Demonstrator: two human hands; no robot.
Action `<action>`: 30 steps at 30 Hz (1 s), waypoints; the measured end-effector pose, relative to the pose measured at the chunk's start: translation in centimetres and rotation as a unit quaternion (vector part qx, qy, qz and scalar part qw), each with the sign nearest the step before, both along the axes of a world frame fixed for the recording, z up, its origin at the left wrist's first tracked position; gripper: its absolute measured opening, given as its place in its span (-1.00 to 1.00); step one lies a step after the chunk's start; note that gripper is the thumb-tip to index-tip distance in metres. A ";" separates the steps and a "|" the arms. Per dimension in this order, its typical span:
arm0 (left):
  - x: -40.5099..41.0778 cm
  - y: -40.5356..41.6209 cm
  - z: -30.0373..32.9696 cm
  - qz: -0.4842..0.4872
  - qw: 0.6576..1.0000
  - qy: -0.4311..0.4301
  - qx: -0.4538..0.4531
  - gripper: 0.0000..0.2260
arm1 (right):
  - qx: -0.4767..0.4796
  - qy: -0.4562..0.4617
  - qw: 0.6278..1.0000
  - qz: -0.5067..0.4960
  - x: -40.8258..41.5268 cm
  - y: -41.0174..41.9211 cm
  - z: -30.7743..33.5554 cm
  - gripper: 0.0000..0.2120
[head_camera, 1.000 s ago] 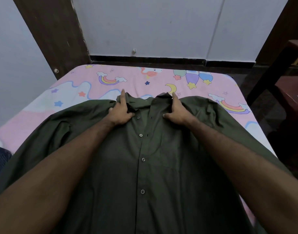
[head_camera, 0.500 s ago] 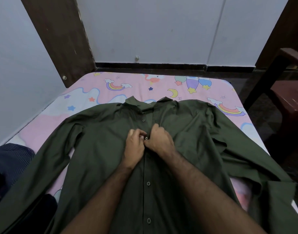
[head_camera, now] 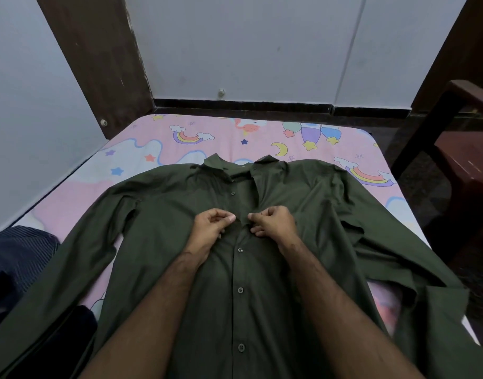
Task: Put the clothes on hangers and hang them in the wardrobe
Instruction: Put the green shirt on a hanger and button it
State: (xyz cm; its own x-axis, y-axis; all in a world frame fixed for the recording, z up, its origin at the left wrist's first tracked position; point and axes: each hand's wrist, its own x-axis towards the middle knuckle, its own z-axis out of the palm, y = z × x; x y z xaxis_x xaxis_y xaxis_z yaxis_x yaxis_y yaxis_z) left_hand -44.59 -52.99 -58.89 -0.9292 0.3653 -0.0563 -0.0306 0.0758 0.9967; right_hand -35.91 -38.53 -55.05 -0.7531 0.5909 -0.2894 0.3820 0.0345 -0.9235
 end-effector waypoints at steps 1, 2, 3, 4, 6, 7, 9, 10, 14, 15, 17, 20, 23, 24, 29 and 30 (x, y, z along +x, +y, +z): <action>0.0 -0.1 0.1 0.000 1.000 -0.010 0.003 -0.92 | 0.024 -0.006 1.000 0.005 0.2 -0.2 -0.3 -0.82; 0.1 -0.2 0.1 0.001 1.000 -0.017 0.004 -0.94 | 0.041 -0.010 0.999 0.010 0.3 -0.3 -0.7 -0.83; 0.2 -0.1 0.2 0.004 1.000 -0.022 0.006 -0.95 | 0.049 -0.010 0.999 0.011 0.4 -0.4 -1.1 -0.87; 0.4 -0.1 0.2 0.005 1.000 -0.026 0.012 -0.96 | 0.050 -0.007 0.999 0.009 0.5 -0.5 -1.5 -0.90; 0.7 0.1 0.4 0.009 0.999 -0.027 0.017 -0.96 | 0.053 -0.002 0.999 0.003 0.7 -0.5 -1.8 -0.96; 1.0 0.3 0.5 0.011 0.999 -0.026 0.015 -0.96 | 0.055 0.001 0.998 0.005 0.7 -0.4 -1.9 -0.97; 1.5 0.6 0.5 0.021 0.999 -0.027 0.013 -0.98 | 0.040 0.010 0.999 0.016 0.8 0.0 -2.0 -0.96; 1.8 0.7 0.5 0.028 0.999 -0.028 0.016 -0.98 | 0.027 0.016 0.999 0.021 0.8 0.1 -2.0 -0.93; 2.4 1.0 0.4 0.041 0.999 -0.025 0.021 -0.96 | -0.017 0.047 0.998 0.027 0.9 0.5 -2.2 -0.87; 2.4 1.0 0.4 0.043 0.998 -0.027 0.024 -0.96 | -0.023 0.061 0.998 0.024 1.1 0.4 -2.3 -0.86; 2.5 1.0 0.5 0.050 0.996 -0.048 0.053 -0.97 | -0.030 0.090 0.995 0.011 1.7 0.4 -2.6 -0.85; 2.8 0.8 0.5 0.053 0.991 -0.067 0.103 -0.95 | -0.022 0.114 0.993 -0.014 1.6 0.0 -2.6 -0.86; 3.0 0.8 0.2 0.047 0.991 -0.059 0.113 -0.95 | 0.003 0.114 0.993 -0.023 0.8 -0.8 -2.6 -0.85; 3.1 0.7 0.1 0.045 0.991 -0.054 0.110 -0.95 | 0.019 0.113 0.993 -0.022 0.7 -1.1 -2.8 -0.84; 3.3 1.0 -0.2 0.044 0.996 -0.011 0.072 -0.95 | 0.096 0.122 0.988 -0.014 0.6 -2.1 -4.0 -0.89; 3.3 1.1 -0.3 0.046 0.997 -0.005 0.064 -0.95 | 0.101 0.124 0.987 -0.016 0.6 -2.2 -4.1 -0.89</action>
